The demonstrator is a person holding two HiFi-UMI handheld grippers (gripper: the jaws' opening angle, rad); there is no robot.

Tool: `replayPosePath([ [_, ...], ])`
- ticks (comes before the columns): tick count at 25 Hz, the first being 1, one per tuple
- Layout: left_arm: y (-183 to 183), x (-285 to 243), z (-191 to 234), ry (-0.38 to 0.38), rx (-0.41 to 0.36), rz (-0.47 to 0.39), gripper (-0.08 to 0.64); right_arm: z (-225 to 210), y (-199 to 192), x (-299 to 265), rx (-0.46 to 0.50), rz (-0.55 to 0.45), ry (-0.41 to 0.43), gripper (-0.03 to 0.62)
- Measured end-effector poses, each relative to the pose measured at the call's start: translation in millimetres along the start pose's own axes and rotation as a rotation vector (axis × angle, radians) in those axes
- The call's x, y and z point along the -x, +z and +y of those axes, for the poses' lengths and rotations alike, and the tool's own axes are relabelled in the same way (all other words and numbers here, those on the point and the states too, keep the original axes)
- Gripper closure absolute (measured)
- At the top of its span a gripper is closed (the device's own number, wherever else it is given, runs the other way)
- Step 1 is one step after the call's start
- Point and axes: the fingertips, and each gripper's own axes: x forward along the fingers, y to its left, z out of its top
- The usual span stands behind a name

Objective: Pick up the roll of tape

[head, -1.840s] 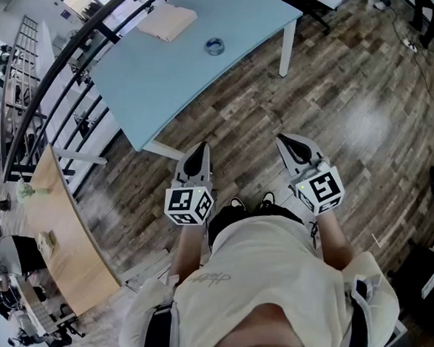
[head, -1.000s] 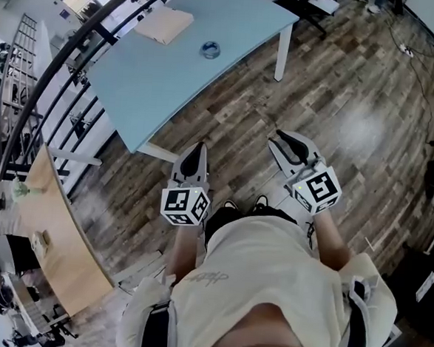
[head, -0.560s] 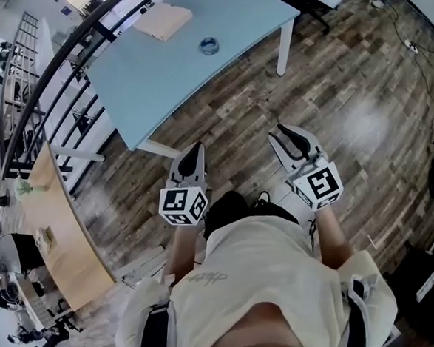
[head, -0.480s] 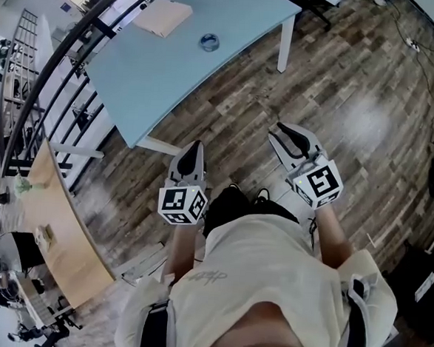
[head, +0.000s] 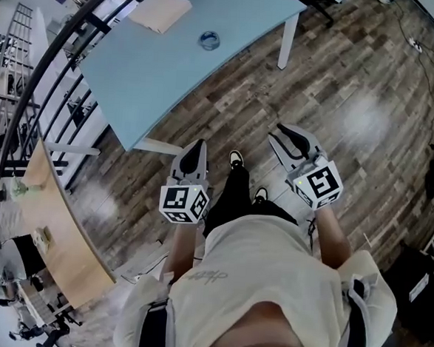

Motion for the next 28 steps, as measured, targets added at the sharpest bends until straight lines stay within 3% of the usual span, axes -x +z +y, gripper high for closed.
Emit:
replayPosePath([
  [14, 61, -107, 84, -0.038, 0.001, -0.052, 0.54, -64, 39, -116, 0.064, 0.045, -0.02, 0.477],
  [19, 81, -135, 112, -0.06, -0.081, -0.078, 0.54, -75, 52, -152, 0.062, 0.044, -0.042, 0.477],
  [28, 93, -176, 156, -0.084, -0.05, -0.08, 0.54, -88, 65, -206, 0.07, 0.05, -0.058, 0.477],
])
